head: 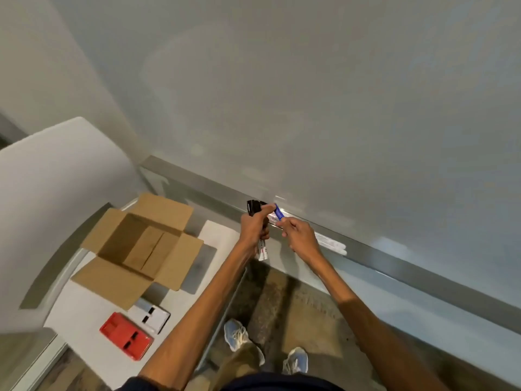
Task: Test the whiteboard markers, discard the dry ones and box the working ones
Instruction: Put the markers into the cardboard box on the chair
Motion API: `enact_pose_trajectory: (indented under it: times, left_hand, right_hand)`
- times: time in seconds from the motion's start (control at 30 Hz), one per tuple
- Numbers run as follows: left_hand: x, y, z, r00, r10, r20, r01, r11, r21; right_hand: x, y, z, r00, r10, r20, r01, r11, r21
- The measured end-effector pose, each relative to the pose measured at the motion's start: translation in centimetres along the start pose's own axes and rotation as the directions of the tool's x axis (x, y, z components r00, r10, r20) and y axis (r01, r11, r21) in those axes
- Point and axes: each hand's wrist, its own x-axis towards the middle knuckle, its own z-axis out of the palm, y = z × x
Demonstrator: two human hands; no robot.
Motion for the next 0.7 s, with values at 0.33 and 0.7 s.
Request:
enact_pose_trajectory:
  times: [0.33,0.7]
  left_hand:
    - [-2.5,-4.0,9.9,0.985,-0.043,0.169,0.022,0.992,0.123]
    - [-3.8,-5.9,14.8,0.948,-0.019,0.318,-0.070,0.962,0.265]
  right_hand:
    - [-3.2,6.0,-9.4,0.973,0.059,-0.223,-0.052,0.998,0.035]
    - [-5.1,8.2,-15.0,0.955,-0.001,-0.297,-0.062,0.977,-0.205]
